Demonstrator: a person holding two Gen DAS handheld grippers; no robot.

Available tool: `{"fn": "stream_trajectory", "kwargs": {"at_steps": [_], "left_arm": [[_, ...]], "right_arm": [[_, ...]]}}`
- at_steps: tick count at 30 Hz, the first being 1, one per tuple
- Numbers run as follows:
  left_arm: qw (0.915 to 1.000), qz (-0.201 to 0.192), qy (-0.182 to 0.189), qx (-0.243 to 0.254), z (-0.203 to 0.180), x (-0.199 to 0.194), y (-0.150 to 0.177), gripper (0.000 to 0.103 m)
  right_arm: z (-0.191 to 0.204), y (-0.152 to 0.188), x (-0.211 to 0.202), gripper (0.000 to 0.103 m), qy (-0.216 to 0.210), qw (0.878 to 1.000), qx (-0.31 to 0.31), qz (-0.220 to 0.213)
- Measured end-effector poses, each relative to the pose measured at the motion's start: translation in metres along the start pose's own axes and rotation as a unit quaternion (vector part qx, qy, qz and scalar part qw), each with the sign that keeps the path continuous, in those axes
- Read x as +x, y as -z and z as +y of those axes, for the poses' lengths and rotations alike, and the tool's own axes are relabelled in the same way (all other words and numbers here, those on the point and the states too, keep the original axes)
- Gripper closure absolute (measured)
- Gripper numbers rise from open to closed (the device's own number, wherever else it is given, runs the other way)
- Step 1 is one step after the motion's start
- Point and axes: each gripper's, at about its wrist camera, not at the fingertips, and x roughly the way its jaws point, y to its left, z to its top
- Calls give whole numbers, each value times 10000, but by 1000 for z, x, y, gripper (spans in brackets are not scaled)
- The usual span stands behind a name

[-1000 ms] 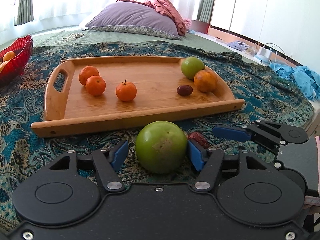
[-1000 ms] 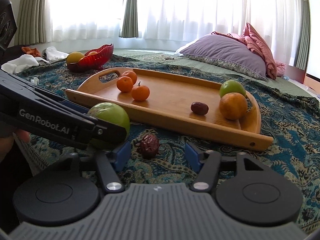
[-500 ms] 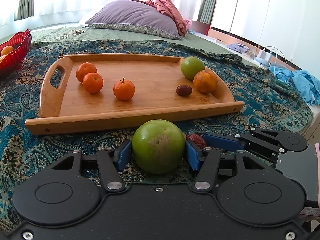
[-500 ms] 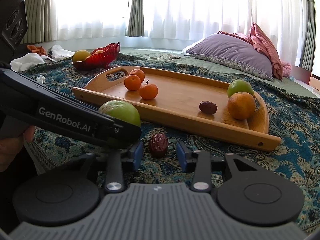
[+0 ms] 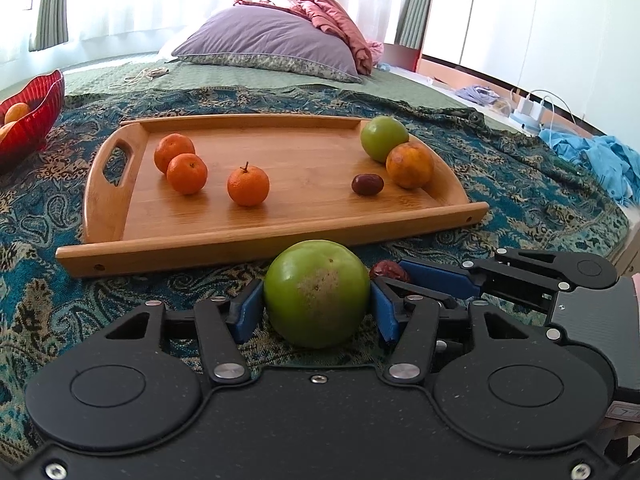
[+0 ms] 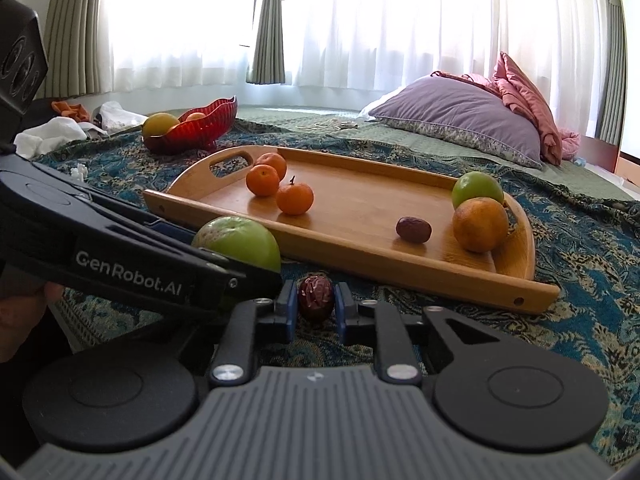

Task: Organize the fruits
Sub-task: 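Lower the green fruit and date onto the tray and open both tools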

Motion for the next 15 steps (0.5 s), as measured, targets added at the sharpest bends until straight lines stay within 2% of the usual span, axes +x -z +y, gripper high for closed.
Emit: {"fn": "stream_trajectory", "kwargs": {"at_steps": [15], "left_arm": [[9987,-384,-309,-112,20,-9,-26,49]], "right_arm": [[-16,-24,9,79,424,9989,141,-136]]}}
